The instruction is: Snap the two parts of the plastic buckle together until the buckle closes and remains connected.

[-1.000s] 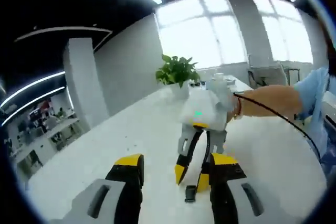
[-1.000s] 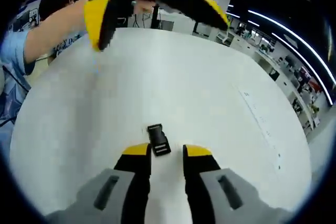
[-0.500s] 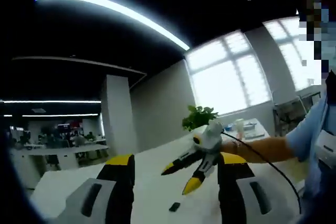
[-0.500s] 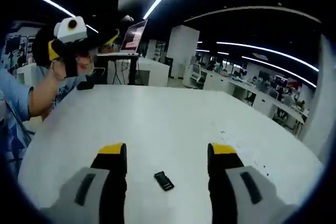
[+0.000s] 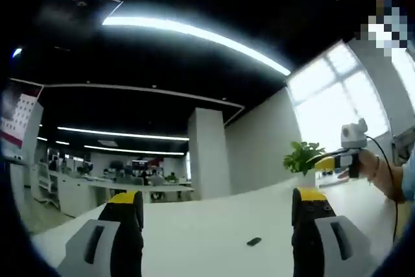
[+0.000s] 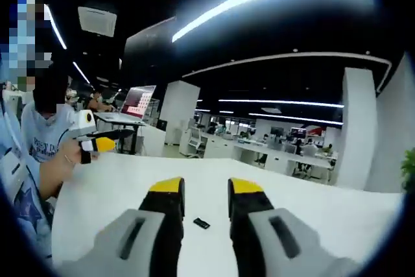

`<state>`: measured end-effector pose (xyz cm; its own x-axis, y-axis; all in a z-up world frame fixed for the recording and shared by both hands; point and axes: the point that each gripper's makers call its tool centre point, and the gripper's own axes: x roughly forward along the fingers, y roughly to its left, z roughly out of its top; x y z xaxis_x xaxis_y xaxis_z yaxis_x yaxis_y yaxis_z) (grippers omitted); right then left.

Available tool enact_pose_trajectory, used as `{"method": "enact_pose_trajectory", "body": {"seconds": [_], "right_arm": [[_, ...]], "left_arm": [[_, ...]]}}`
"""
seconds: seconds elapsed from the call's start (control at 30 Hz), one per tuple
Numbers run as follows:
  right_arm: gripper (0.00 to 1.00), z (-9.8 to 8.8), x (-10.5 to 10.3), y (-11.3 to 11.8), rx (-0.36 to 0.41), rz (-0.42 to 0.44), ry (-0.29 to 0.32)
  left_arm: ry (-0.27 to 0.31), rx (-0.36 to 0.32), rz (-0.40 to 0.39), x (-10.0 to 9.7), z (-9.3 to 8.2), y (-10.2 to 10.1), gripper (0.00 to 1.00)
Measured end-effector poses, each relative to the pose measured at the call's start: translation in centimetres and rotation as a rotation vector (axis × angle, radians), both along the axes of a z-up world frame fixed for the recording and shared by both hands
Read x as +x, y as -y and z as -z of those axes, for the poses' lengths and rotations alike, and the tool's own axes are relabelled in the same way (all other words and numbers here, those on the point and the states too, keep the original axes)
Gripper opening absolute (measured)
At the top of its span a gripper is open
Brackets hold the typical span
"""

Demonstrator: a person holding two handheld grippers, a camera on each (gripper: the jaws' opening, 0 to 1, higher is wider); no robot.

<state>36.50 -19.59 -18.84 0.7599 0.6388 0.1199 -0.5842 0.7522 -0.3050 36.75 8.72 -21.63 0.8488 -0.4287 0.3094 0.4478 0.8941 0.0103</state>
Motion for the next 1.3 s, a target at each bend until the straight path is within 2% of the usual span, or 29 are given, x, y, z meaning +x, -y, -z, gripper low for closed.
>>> {"method": "enact_pose_trajectory", "body": {"seconds": [0.03,0.07,0.13,0.17,0.2,0.23,0.27,0.3,0.33,0.4,0.5,0.63,0.77,0.83,0.93,1.07,1.13,1.3], "right_arm": [[0.22,0.4,-0.3,1.4,-0.012,0.069,0.03],[0.22,0.7,-0.6,1.8,-0.013,0.097,0.041],[0.22,1.0,-1.2,3.8,0.006,0.185,0.095],[0.22,1.1,-1.2,4.8,0.026,0.224,0.114],[0.23,1.2,-1.1,5.7,0.044,0.258,0.135],[0.24,1.5,-0.7,6.4,0.064,0.288,0.15],[0.28,2.5,-0.1,7.3,0.074,0.322,0.091],[0.31,4.0,0.2,7.6,0.06,0.341,-0.02],[0.33,4.0,0.8,8.1,0.059,0.362,0.005],[0.33,4.5,0.9,7.8,0.088,0.351,-0.035],[0.33,4.3,0.7,7.0,0.104,0.332,-0.025],[0.33,3.7,0.5,6.9,0.052,0.361,0.029],[0.32,3.8,0.7,6.9,0.051,0.367,0.022],[0.32,4.0,0.8,6.9,0.052,0.366,0.011],[0.32,4.2,1.0,7.1,0.051,0.374,0.001],[0.33,4.4,1.1,7.3,0.046,0.385,-0.007],[0.33,4.4,1.1,7.5,0.043,0.394,-0.009],[0.37,4.5,1.1,7.9,0.04,0.405,-0.01]], "left_arm": [[0.015,-0.005,-0.036,0.3,0.2,-0.7,0.99],[0.011,-0.004,-0.059,0.5,0.6,-1.1,0.99],[0.029,0.003,-0.093,0.7,1.0,-1.8,0.91],[-0.002,0.019,-0.112,0.6,1.4,-2.2,0.86],[0.0,0.027,-0.124,0.5,1.5,-2.5,0.82],[0.04,0.04,-0.149,0.4,1.2,-3.0,0.78],[0.044,0.039,-0.154,0.4,1.2,-3.2,0.75],[0.039,0.037,-0.157,0.3,1.3,-3.4,0.75],[0.033,0.033,-0.164,0.4,1.4,-3.7,0.75],[0.007,0.02,-0.165,0.5,1.6,-3.9,0.75],[-0.002,0.008,-0.161,0.5,1.7,-4.0,0.71],[-0.012,-0.012,-0.15,0.5,1.7,-4.4,0.67],[-0.048,-0.034,-0.134,0.7,2.2,-4.6,0.67],[-0.05,-0.075,-0.094,0.6,2.1,-4.3,0.67],[-0.077,-0.055,-0.112,1.0,2.7,-4.5,0.69],[-0.053,-0.019,-0.153,1.1,2.5,-4.7,0.76],[-0.056,-0.016,-0.156,1.2,2.6,-4.7,0.81],[-0.074,-0.008,-0.136,1.4,3.0,-4.1,0.84]]}}
